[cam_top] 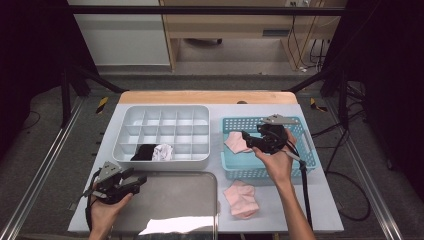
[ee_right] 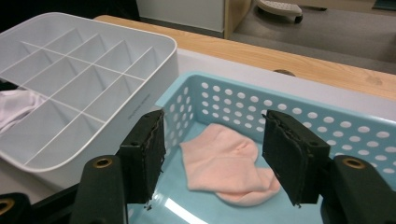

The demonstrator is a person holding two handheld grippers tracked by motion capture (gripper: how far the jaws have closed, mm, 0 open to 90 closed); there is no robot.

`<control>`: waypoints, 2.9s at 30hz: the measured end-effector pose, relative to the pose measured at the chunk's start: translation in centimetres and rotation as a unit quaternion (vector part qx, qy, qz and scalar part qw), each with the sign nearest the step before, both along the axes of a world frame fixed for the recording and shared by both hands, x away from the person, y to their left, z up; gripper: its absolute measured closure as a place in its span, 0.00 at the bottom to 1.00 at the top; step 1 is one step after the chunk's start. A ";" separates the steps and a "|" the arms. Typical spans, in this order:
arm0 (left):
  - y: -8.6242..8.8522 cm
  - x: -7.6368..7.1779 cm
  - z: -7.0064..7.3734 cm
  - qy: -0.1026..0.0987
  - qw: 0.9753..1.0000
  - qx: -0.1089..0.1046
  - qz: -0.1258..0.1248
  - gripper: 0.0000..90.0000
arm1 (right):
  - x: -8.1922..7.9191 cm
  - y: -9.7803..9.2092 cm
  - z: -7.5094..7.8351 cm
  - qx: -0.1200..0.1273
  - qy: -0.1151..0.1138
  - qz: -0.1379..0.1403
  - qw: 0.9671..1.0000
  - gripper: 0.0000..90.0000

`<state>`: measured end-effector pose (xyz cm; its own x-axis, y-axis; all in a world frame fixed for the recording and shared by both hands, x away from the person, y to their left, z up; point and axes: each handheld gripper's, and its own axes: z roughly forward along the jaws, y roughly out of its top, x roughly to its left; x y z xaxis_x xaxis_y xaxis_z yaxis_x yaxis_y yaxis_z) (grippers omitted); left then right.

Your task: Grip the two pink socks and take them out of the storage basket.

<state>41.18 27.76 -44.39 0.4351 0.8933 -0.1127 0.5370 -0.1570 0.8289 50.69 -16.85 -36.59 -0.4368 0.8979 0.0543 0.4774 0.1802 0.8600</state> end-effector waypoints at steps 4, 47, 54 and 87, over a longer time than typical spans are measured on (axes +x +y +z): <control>0.0 0.0 0.0 -0.001 1.000 0.003 -0.001 0.44 | 1.4 0.1 0.2 -0.003 0.005 -0.010 1.000 0.45; 0.2 -0.1 0.2 -0.005 1.000 0.000 0.000 0.44 | 8.5 0.4 -8.2 -0.057 0.141 -0.028 0.988 0.55; 0.1 -0.1 0.1 -0.004 1.000 0.001 0.000 0.44 | 8.4 0.2 -8.7 -0.049 0.159 -0.020 0.986 0.61; 0.0 0.0 -0.1 0.000 1.000 0.005 0.001 0.44 | 4.7 -1.9 -2.6 0.006 0.098 0.000 0.995 0.97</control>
